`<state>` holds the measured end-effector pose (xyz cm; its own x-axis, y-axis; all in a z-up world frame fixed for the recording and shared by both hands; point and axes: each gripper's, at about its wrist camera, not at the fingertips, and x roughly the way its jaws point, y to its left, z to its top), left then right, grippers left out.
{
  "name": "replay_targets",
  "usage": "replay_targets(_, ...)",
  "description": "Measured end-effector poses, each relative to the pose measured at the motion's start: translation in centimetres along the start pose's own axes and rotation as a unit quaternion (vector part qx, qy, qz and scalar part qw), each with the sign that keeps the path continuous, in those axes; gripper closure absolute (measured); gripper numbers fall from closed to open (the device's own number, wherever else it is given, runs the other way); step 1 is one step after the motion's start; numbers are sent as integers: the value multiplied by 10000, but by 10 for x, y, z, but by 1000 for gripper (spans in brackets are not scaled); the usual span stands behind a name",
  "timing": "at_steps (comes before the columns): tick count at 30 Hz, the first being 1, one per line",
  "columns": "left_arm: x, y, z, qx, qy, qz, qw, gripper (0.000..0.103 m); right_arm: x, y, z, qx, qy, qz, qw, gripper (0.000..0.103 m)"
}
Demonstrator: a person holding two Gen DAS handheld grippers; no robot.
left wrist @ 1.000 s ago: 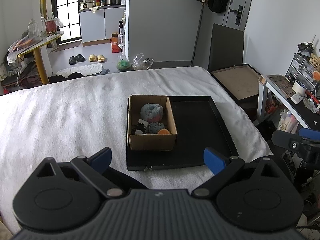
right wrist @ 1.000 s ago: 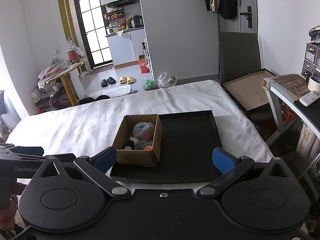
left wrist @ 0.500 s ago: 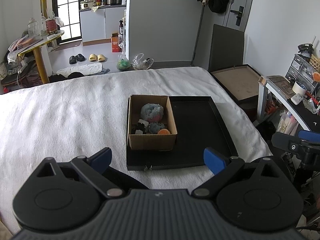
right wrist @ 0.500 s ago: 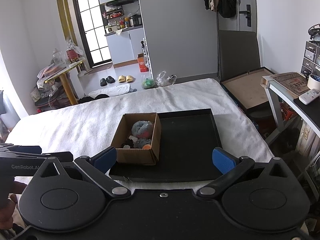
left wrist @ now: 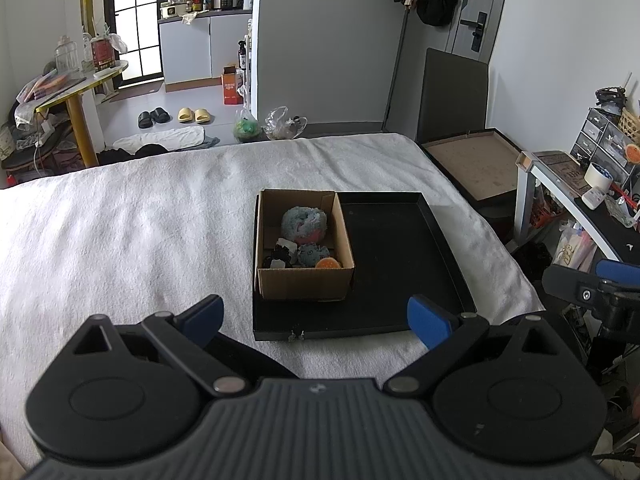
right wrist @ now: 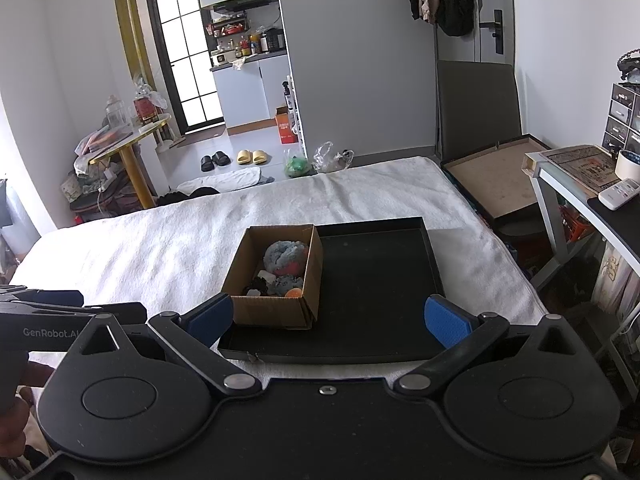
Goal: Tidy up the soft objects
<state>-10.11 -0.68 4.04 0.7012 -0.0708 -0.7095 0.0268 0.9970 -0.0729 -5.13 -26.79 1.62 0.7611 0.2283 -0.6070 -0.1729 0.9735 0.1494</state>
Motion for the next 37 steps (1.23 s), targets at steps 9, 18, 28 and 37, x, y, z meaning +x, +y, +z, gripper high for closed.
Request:
replay_targets(9,0,0,0,2,3,-2,10000,5,0,0,0,-1,-3,3,10000,0)
replay_targets(18,0,0,0,2,1,-1,10000,5,0,0,0,-5,6,5,10000,0)
replay_targets(28,-1,-1,-1,5,-30,17,10000,5,0,0,0,-17,-1,11,10000,0)
replay_targets(37,2,-1,-1,33,51,-48,10000,5,1,1,-1,-30,26,19,10000,0)
